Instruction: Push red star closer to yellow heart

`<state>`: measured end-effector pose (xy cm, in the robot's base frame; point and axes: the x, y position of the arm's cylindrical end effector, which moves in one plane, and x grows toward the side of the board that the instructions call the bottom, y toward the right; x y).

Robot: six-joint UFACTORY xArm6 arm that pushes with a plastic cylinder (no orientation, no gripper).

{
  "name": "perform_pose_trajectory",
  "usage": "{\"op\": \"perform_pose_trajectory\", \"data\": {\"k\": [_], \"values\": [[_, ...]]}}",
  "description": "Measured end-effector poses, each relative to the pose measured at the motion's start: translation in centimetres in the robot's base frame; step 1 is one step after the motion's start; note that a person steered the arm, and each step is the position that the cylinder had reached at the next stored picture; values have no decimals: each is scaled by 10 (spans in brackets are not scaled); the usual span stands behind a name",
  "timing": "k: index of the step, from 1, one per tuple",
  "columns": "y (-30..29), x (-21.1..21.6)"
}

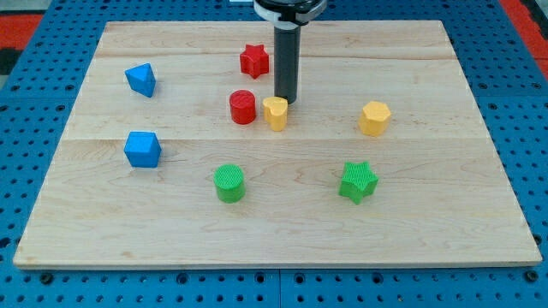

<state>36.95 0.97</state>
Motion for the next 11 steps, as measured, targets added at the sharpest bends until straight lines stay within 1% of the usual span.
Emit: {"op": "perform_pose_trajectory", "data": {"k": [2,3,4,5,6,7,8,9,10,11], "values": [[62,-20],[69,-58],[69,-96],[68,-149],[37,-169],[-7,-159],[-27,-152],[-44,-129],[-43,-109],[-43,-99]]}}
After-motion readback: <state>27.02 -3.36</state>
